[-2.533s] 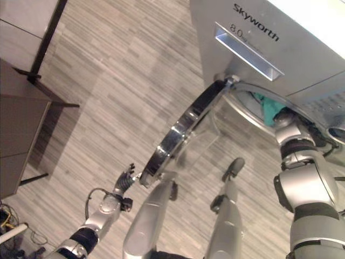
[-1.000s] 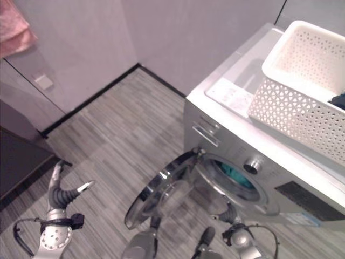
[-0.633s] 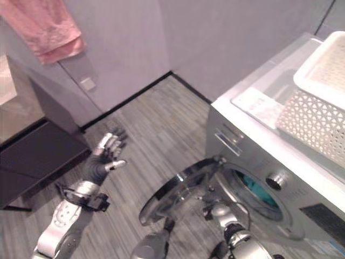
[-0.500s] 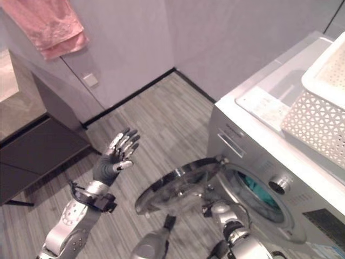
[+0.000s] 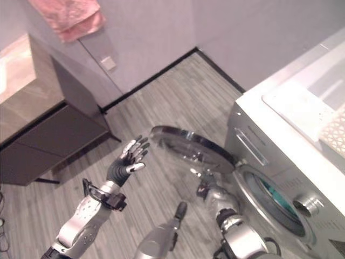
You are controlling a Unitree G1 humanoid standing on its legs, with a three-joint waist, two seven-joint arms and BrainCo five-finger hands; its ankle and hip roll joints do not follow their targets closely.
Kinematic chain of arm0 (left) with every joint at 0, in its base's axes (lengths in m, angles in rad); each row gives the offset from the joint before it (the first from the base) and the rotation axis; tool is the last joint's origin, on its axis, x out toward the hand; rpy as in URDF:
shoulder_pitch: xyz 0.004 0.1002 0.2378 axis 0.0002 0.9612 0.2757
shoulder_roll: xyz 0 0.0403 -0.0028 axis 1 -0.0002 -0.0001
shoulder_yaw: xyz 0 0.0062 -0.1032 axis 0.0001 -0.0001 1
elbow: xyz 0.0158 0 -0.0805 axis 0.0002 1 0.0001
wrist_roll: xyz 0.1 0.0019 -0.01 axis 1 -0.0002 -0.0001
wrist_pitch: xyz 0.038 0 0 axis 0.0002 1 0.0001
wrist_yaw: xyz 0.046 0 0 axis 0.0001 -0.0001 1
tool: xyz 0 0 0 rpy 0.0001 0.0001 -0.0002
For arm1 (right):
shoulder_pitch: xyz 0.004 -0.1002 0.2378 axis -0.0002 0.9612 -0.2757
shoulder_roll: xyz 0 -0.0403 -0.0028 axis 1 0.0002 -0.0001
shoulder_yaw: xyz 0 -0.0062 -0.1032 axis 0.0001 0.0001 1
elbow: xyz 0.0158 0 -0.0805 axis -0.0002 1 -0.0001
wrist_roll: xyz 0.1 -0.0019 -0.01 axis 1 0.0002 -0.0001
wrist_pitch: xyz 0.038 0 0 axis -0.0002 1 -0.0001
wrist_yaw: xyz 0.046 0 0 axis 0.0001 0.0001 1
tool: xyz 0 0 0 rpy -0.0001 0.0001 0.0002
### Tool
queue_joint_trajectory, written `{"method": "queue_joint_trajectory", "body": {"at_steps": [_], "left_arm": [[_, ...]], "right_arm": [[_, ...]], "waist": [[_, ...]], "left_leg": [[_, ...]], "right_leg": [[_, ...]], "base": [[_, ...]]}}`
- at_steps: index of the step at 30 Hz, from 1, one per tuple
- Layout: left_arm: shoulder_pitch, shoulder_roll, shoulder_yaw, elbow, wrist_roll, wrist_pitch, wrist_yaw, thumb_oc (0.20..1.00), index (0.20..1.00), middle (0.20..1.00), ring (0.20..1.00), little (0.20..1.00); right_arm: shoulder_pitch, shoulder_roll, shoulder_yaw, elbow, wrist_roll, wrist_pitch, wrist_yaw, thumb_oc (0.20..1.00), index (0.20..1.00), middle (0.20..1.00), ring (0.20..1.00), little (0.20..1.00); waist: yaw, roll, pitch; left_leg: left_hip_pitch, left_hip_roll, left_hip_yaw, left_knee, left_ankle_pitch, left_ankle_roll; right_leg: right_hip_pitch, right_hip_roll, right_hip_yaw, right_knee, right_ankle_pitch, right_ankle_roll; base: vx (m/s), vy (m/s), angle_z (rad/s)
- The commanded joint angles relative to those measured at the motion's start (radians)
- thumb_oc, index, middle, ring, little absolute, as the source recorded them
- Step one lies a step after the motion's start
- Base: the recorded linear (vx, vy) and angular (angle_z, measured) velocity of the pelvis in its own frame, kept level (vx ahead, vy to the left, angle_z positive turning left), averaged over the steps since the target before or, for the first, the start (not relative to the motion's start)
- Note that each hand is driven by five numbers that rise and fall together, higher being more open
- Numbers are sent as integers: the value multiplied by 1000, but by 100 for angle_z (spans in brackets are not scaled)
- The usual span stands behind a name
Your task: Grab the laundry basket,head to the washer,open it,put in the laundry and shut it.
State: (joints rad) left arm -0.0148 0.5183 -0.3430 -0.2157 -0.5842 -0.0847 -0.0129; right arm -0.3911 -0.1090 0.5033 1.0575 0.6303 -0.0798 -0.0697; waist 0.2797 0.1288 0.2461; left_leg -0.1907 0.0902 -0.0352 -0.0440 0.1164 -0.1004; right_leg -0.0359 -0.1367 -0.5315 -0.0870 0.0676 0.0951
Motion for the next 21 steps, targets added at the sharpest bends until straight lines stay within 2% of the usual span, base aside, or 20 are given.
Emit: {"method": "queue_joint_trajectory", "body": {"at_steps": [1,2,3,4,5,6,8,10,11,12,13,14,16,21], "left_arm": [[-39,75,-58,-55,34,-18,-94,1000,1000,1000,1000,1000],[-60,96,-85,-48,40,-1,-126,1000,1000,1000,1000,1000],[-61,96,-86,-48,40,-1,-126,1000,1000,1000,1000,1000],[-146,150,-166,-45,60,34,-211,1000,1000,1000,1000,1000],[-231,164,-246,-18,40,55,-254,1000,1000,1000,1000,1000],[-234,163,-249,-15,40,54,-254,1000,1000,1000,1000,1000],[-339,115,-344,51,20,52,-259,1000,1000,1000,1000,1000],[-406,32,-383,115,22,37,-226,1000,1000,1000,1000,1000],[-424,-13,-388,153,30,26,-195,1000,1000,1000,1000,1000],[-425,-14,-388,154,30,26,-195,1000,1000,1000,1000,1000],[-448,-98,-398,215,17,19,-148,1000,1000,1000,1000,1000],[-453,-126,-403,235,4,21,-137,1000,1000,1000,1000,1000],[-462,-149,-420,255,-4,31,-142,1000,1000,1000,1000,1000],[-460,-144,-450,282,-14,47,-152,1000,1000,1000,1000,1000]], "right_arm": [[23,73,-24,57,-117,44,71,1000,1000,1000,1000,1000],[64,59,-38,67,-135,48,87,1000,1000,1000,1000,1000],[63,58,-39,66,-135,47,87,1000,1000,1000,1000,1000],[141,19,-86,79,-150,48,113,1000,1000,1000,1000,1000],[186,-6,-110,78,-165,48,127,1000,1000,1000,1000,1000],[186,-6,-112,78,-165,48,127,1000,1000,1000,1000,1000],[217,-35,-133,55,-154,42,130,1000,1000,1000,1000,1000],[210,-54,-141,23,-140,36,117,1000,1000,1000,1000,1000],[193,-57,-145,22,-131,34,110,1000,1000,1000,1000,1000],[193,-57,-146,22,-131,34,110,1000,1000,1000,1000,1000],[148,-54,-151,32,-109,32,89,1000,1000,1000,1000,1000],[123,-48,-154,40,-96,32,77,1000,1000,1000,1000,1000],[75,-38,-160,53,-76,33,61,1000,1000,1000,1000,1000],[-32,5,-159,101,-33,35,42,1000,1000,1000,1000,1000]], "waist": [[-43,-63,12],[-61,-68,9],[-60,-66,14],[-106,-72,5],[-138,-74,1],[-135,-74,1],[-174,-82,2],[-206,-90,14],[-210,-91,20],[-209,-91,20],[-213,-93,32],[-214,-92,37],[-213,-88,45],[-198,-70,48]], "left_leg": [[-5,-36,105,20,-81,51],[3,-37,112,18,-85,56],[-8,-39,121,24,-66,63],[7,-41,141,9,-70,68],[19,-46,151,-7,-70,72],[20,-46,151,-8,-70,72],[24,-51,162,-23,-69,74],[18,-55,172,-24,-71,79],[12,-57,176,-25,-71,82],[12,-57,176,-25,-72,82],[-2,-60,184,-25,-71,87],[-7,-61,188,-25,-69,88],[-14,-63,200,-26,-68,89],[-17,-70,206,-26,-68,90]], "right_leg": [[37,-10,132,0,-101,6],[37,-12,141,0,-97,9],[29,-16,130,0,-79,5],[25,-22,137,1,-73,15],[21,-27,146,0,-67,22],[21,-27,146,0,-67,22],[10,-34,154,0,-57,31],[-11,-40,172,0,-45,38],[-26,-42,183,0,-39,40],[-26,-42,183,0,-39,40],[-52,-45,203,0,-27,42],[-61,-47,209,0,-24,43],[-74,-52,217,0,-18,45],[-83,-61,218,0,-10,46]], "base": [[48,83,-55],[-48,73,-30],[-31,118,-30],[-28,140,-41],[52,115,-35],[20,78,-21],[-14,54,-19],[-63,61,-26],[-55,43,-29],[-83,33,-32],[-77,27,-29],[-77,27,-31],[-34,42,-23],[-7,30,-6]]}}
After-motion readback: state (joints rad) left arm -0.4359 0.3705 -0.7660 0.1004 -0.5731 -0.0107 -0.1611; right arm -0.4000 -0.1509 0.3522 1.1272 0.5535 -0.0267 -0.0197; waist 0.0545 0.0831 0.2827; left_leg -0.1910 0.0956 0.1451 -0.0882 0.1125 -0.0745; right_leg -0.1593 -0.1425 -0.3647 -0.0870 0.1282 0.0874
